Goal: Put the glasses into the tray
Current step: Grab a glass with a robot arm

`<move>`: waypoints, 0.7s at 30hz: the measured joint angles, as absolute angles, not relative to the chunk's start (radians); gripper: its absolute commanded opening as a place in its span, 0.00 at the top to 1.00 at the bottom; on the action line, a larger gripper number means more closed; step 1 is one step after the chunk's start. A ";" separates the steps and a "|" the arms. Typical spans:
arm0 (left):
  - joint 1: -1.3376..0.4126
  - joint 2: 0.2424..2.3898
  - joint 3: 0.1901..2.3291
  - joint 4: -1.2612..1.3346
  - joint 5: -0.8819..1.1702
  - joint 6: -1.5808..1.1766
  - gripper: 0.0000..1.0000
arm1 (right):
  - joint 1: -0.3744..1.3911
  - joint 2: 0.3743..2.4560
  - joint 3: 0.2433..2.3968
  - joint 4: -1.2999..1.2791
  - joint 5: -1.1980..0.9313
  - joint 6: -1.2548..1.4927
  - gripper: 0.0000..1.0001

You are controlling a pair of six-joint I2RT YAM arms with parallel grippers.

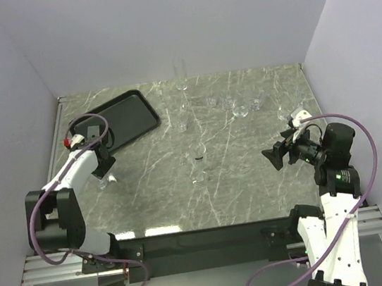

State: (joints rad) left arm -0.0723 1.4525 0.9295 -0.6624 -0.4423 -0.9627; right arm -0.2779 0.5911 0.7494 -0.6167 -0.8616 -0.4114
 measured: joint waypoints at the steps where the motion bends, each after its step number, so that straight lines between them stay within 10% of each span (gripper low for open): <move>1: -0.072 1.461 0.930 -0.659 -0.442 -0.963 0.63 | -0.278 0.591 0.749 -0.617 -0.862 -0.413 0.04; 7: -0.066 1.491 0.936 -0.655 -0.443 -0.952 0.90 | -0.278 0.591 0.749 -0.619 -0.862 -0.414 0.05; 21: -0.062 1.489 1.038 -0.648 -0.407 -0.830 1.00 | -0.278 0.591 0.749 -0.622 -0.861 -0.415 0.05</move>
State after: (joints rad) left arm -0.0620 1.4895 1.0378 -0.6476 -0.4072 -0.8295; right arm -0.2779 0.5911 0.7494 -0.6224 -0.8612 -0.4152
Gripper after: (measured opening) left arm 0.129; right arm 0.956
